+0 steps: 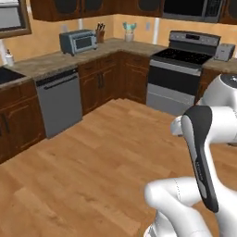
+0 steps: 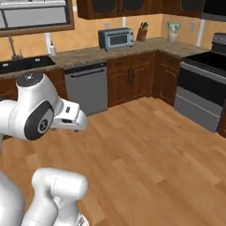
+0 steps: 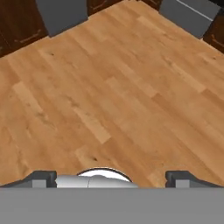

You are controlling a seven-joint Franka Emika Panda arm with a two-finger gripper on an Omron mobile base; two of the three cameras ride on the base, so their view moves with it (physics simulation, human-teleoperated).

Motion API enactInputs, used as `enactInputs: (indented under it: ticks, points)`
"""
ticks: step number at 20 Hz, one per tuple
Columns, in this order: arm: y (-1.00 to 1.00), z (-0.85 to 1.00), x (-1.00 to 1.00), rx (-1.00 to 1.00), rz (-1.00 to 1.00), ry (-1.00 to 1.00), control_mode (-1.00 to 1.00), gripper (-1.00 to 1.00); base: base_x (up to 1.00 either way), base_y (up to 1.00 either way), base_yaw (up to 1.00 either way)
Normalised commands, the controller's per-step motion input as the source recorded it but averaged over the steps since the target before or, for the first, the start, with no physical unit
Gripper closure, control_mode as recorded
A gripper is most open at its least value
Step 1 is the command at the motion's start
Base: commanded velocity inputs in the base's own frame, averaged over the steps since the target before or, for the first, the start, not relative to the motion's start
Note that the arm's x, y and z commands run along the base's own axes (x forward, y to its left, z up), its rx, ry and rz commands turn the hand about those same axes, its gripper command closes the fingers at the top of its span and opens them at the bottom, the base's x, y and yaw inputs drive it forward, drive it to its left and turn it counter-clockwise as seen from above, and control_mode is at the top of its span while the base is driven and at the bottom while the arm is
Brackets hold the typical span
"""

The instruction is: Navigate to the fridge.

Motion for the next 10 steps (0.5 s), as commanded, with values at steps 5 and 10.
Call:
enactInputs:
  ticks: [5,10]
  points:
    - [0.00,0.00,0.00,0.00,0.00,0.00,1.00,-1.00,0.18,0.01,-0.87]
    - [0.00,0.00,0.00,0.00,0.00,0.00,1.00,-1.00,0.43,0.09,-0.80]
